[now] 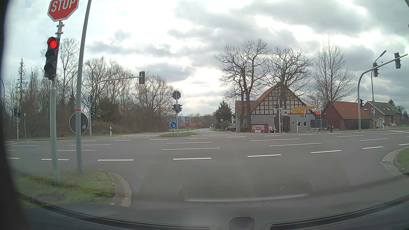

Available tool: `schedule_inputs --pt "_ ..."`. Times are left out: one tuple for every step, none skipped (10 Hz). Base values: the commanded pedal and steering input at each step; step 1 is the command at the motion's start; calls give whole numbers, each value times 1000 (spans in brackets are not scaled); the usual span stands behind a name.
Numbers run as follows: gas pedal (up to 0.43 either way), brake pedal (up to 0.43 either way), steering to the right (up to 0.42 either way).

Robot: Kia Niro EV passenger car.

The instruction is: Follow the waypoints while adhering to traffic rules and regulations

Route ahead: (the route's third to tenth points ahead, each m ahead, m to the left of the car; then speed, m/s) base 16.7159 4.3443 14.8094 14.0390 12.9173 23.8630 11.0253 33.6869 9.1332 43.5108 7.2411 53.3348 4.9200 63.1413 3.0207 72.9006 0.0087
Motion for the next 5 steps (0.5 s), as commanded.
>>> schedule_inputs --pt "0 226 -2" --pt "0 232 -2" --pt "0 232 -2" --pt "0 232 -2" --pt "0 226 -2"
